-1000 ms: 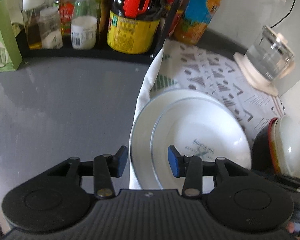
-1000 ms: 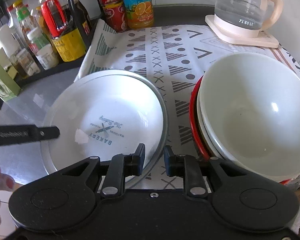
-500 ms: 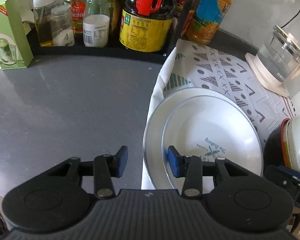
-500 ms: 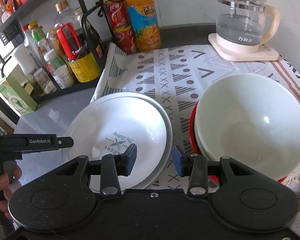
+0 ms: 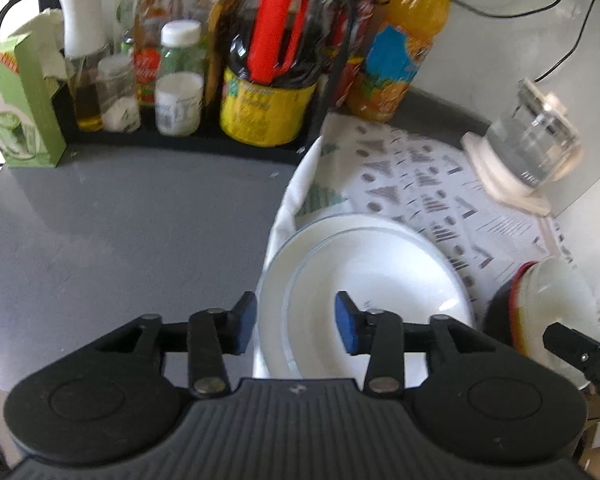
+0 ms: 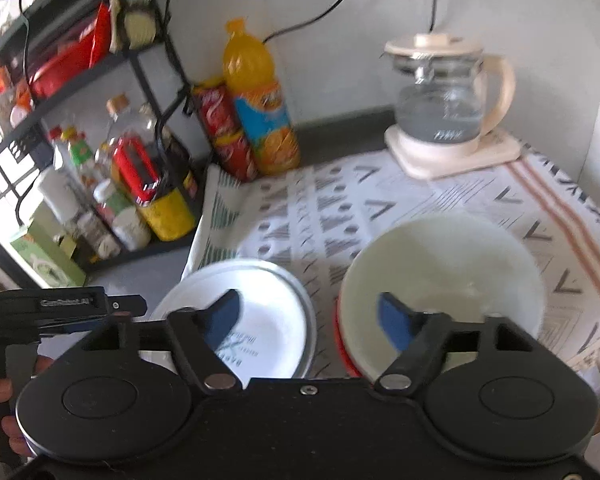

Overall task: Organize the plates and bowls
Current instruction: 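Move both grippers to the red-and-black bowl holding the nested bowls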

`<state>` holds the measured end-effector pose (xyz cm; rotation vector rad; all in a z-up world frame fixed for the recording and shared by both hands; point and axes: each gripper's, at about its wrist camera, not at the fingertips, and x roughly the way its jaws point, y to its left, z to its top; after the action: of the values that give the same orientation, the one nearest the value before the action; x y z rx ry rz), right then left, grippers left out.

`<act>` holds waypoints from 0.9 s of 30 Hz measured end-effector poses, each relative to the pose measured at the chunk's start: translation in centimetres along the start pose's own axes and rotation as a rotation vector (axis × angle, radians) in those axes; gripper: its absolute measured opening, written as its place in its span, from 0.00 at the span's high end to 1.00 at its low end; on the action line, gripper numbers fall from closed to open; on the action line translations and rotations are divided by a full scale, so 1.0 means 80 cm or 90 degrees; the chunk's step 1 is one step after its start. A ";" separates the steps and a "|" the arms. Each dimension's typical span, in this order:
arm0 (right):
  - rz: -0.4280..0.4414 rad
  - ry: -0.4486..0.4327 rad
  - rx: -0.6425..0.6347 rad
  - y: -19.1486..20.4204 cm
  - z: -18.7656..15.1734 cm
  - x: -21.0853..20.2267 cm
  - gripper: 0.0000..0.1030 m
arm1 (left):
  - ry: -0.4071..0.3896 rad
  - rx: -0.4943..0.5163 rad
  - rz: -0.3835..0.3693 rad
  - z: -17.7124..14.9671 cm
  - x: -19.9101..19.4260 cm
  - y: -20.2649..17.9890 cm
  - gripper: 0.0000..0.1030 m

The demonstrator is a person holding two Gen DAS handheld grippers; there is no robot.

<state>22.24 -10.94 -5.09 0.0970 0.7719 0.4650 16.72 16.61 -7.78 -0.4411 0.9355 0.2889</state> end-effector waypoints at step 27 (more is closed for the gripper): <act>-0.144 -0.076 0.103 -0.126 -0.019 -0.033 0.00 | -0.051 0.081 -0.165 -0.004 -0.012 -0.150 0.21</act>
<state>23.27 -21.29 -6.98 0.1840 0.6922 0.1798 21.04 5.89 -4.28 -0.4259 0.8035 0.0112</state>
